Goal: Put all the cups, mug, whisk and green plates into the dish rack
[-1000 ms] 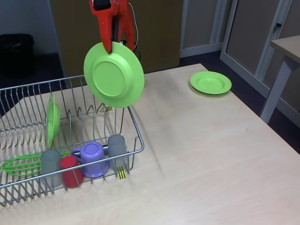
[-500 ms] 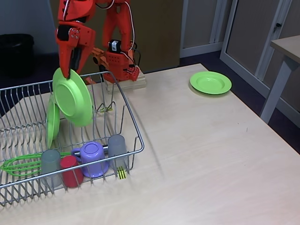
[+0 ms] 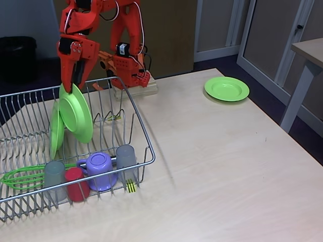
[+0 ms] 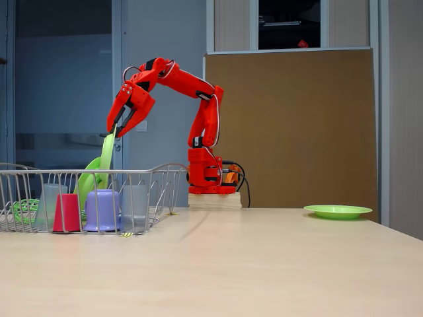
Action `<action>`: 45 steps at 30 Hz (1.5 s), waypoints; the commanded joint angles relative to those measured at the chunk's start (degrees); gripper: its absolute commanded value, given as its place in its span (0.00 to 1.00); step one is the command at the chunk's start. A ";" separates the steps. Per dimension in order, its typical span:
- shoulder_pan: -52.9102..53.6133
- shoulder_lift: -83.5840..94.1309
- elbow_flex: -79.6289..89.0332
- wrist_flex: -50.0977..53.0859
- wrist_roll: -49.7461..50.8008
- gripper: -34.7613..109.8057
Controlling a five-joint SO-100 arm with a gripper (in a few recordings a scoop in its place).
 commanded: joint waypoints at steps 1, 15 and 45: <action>0.88 3.16 2.11 -1.32 0.35 0.24; 2.64 8.09 15.73 -7.73 2.46 0.24; 3.34 11.07 24.70 -10.63 -6.68 0.33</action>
